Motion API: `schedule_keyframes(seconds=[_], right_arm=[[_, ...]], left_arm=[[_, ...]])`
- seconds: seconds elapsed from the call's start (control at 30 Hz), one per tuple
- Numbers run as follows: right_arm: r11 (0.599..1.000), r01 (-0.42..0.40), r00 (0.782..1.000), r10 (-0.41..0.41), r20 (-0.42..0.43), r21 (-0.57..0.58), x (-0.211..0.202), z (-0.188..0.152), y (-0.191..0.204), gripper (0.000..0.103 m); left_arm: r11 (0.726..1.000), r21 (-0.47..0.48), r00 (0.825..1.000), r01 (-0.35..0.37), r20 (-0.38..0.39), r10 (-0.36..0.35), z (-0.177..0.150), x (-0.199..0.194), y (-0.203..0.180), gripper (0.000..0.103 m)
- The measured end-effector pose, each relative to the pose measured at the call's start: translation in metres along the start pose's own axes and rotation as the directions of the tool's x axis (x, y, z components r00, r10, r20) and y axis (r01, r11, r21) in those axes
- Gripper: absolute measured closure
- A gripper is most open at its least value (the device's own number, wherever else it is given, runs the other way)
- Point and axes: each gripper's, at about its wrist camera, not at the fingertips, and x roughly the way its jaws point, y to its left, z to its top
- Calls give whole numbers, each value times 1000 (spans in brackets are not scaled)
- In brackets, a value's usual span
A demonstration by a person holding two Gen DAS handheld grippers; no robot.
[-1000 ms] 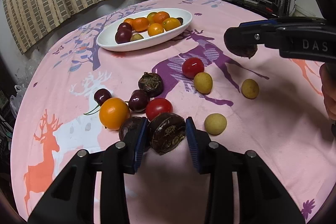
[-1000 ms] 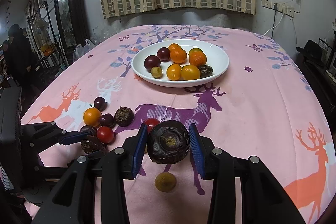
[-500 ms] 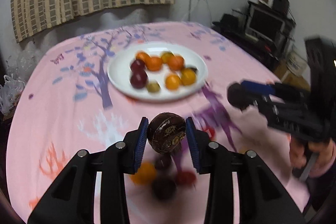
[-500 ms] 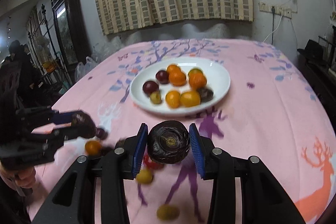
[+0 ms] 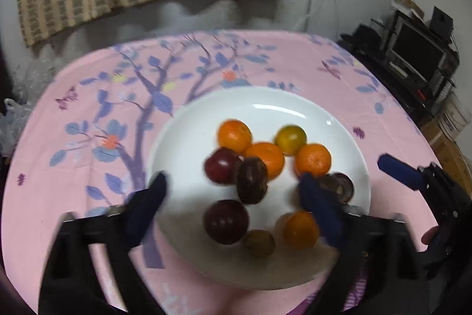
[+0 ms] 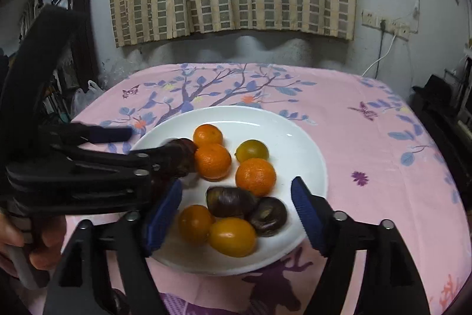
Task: Organize fruits
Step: 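Carry both mangosteens over the plate and open both tools to drop them, then grasp a yellow-green round fruit with the right tool while the left tool grasps a mangosteen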
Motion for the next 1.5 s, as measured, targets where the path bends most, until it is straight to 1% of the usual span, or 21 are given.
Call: schedule_keyframes(seconds=[0.07, 0.13, 0.2, 0.3, 0.37, 0.43, 0.5, 0.6, 0.7, 0.73, 0.8, 0.83, 0.9, 1.03, 1.1, 1.17, 1.23, 1.3, 1.4, 1.47, 1.5], right_arm=[[999, -33, 999, 33, 8, 1, -17, -4, 2, 25], [998, -59, 998, 59, 16, -24, -36, -12, 8, 25], [994, -77, 997, 79, 26, -76, -62, -26, 21, 25], [978, -140, 989, 144, 15, -154, -94, -50, 44, 25], [957, -198, 980, 198, -20, -213, -109, -68, 62, 26], [939, -220, 975, 208, -74, -263, -116, -85, 77, 26], [925, -250, 967, 223, -124, -286, -118, -100, 86, 26], [907, -303, 948, 254, -193, -292, -118, -118, 88, 29], [893, -326, 935, 256, -247, -309, -114, -129, 92, 31], [892, -330, 931, 255, -259, -309, -112, -131, 93, 32], [884, -346, 921, 255, -296, -314, -109, -138, 97, 41], [883, -344, 920, 249, -304, -318, -108, -140, 98, 43], [883, -346, 914, 241, -327, -317, -103, -143, 98, 56], [884, -348, 905, 229, -358, -313, -97, -149, 99, 65], [881, -347, 903, 221, -368, -322, -97, -152, 100, 71], [877, -341, 905, 209, -372, -337, -98, -154, 102, 74], [874, -345, 903, 210, -375, -343, -99, -155, 104, 81], [877, -342, 905, 213, -368, -336, -101, -153, 101, 81], [894, -339, 916, 242, -321, -292, -106, -142, 91, 81], [904, -334, 921, 253, -297, -266, -109, -136, 84, 81], [909, -327, 924, 252, -287, -258, -111, -134, 81, 81]], left_arm=[[999, 23, 999, -29, 42, 28, -3, -21, 4, 4], [998, 43, 998, -45, 43, 43, -10, -42, 9, 4], [996, 55, 997, -72, 39, 70, -28, -65, 15, 4], [993, 64, 995, -101, 25, 99, -61, -93, 23, 4], [994, 38, 995, -98, 22, 98, -89, -113, 28, 4], [996, 4, 995, -93, 19, 93, -118, -128, 33, 4], [993, -17, 993, -117, 23, 117, -146, -138, 36, 4], [986, -17, 985, -163, 50, 164, -169, -143, 36, 4], [981, -42, 978, -188, 80, 191, -178, -140, 39, 4], [979, -43, 977, -197, 71, 200, -178, -138, 40, 4], [977, -46, 975, -210, 60, 213, -179, -134, 43, 4], [976, -55, 975, -212, 51, 215, -179, -133, 45, 4], [978, -65, 979, -198, 39, 201, -180, -133, 48, 4], [978, -50, 977, -204, 56, 207, -182, -138, 44, 4], [977, -37, 975, -209, 62, 211, -183, -140, 42, 4], [978, -33, 976, -207, 65, 209, -183, -141, 41, 4], [979, -34, 978, -199, 65, 200, -183, -142, 42, 4], [985, -30, 983, -171, 62, 172, -183, -144, 42, 4], [999, 9, 997, -51, 66, 51, -188, -151, 35, 4], [998, 48, 997, 30, 62, -33, -192, -154, 26, 5], [995, 79, 997, 58, 55, -63, -194, -153, 20, 12]])
